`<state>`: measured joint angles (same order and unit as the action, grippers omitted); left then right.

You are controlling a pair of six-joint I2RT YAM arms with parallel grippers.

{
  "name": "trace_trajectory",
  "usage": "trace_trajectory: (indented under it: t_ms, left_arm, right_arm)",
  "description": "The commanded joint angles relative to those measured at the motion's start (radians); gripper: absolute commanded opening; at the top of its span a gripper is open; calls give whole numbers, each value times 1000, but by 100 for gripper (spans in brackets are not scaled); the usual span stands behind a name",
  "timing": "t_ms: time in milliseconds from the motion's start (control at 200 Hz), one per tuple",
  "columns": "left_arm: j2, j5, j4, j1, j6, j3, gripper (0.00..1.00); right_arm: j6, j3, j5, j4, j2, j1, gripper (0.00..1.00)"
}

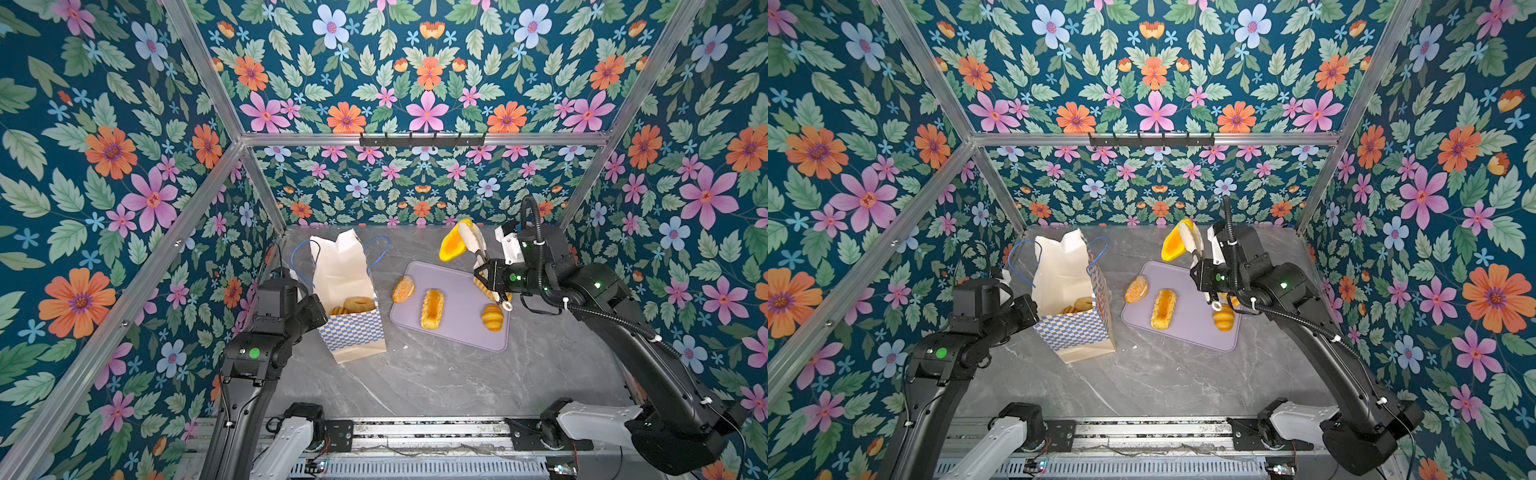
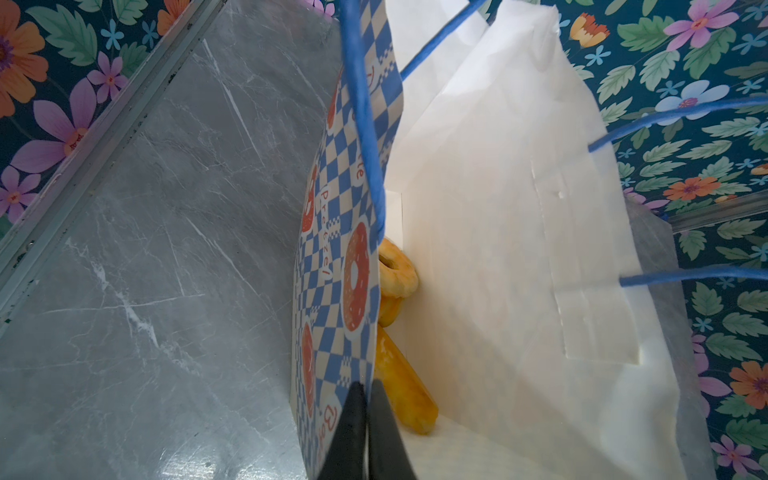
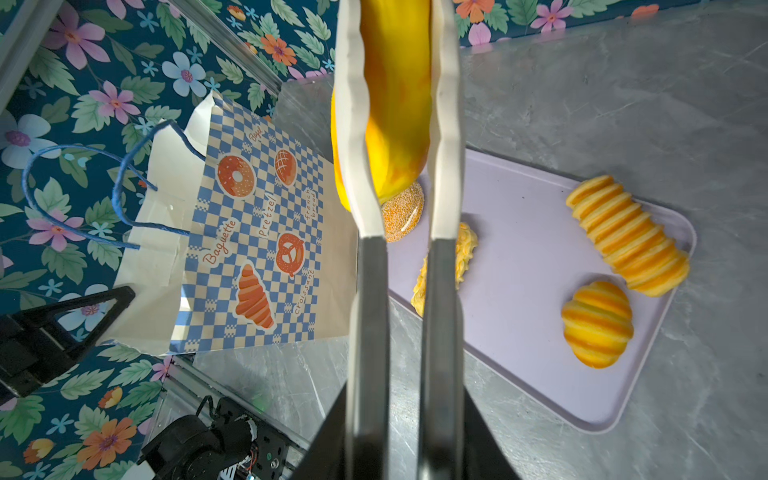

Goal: Place the fake bread into the paper bag
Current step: 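Lift the yellow oval bun with the right gripper's tongs off the tray, then carry the yellow bun in the tongs over the open paper bag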

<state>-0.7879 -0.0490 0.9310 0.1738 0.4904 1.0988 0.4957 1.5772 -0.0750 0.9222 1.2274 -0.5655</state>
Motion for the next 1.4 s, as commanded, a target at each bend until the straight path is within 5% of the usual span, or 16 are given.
trace_trajectory:
  t_ms: [0, 435, 1395]
  left_arm:
    - [1, -1, -18, 0, 0, 4, 8]
    - [-2, 0, -15, -1, 0, 11, 8]
    - [6, -3, -13, 1, 1, 10, 8]
  right_arm:
    - [7, 16, 28, -28, -20, 0, 32]
    - [8, 63, 9, -65, -51, -1, 32]
    - [119, 173, -299, -266, 15, 0, 31]
